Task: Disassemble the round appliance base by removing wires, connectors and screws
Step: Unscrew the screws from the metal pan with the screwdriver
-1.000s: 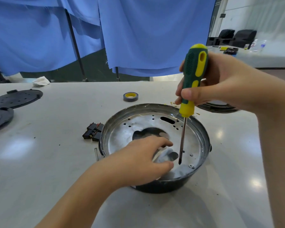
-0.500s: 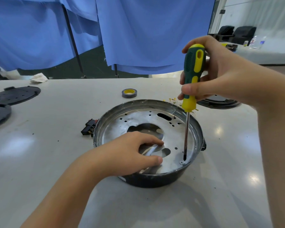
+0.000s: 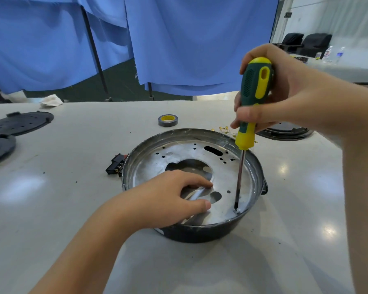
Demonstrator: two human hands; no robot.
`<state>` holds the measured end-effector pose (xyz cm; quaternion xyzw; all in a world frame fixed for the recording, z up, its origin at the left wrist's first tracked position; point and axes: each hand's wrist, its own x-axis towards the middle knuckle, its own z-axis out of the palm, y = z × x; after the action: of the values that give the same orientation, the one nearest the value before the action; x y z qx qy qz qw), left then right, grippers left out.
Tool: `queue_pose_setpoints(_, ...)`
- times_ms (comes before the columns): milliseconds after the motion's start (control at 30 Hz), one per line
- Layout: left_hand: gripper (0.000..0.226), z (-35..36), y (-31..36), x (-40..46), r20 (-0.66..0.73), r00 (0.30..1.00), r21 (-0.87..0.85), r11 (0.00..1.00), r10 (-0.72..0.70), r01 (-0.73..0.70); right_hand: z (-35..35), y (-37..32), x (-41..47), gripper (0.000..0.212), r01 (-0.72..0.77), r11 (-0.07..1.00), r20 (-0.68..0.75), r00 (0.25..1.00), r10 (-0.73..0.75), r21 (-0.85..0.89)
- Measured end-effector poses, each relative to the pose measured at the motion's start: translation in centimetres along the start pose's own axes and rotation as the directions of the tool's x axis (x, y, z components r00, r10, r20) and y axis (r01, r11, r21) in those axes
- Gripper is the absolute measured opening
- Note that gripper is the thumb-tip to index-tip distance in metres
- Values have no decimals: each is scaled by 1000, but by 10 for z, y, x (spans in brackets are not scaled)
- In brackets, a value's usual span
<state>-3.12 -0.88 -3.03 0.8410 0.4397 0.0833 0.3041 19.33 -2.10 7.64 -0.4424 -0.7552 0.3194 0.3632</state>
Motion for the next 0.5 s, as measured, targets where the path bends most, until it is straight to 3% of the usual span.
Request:
queue_pose_setpoints(100, 40, 0, 0, 0, -1, 1000, 10, 1000, 0, 0, -2, -7, -2, 29, 42, 997, -60, 997, -46, -70)
queue_pose_setpoints(367, 38, -4, 7, 4, 26, 1000, 79, 997, -12, 10, 10, -11, 8, 47, 95, 938, -232, 956, -179, -332)
queue_pose_setpoints(500, 38, -6, 20, 9, -24, 998, 107, 993, 59, -56, 11, -11, 9, 62, 53, 905, -297, 935, -193, -422)
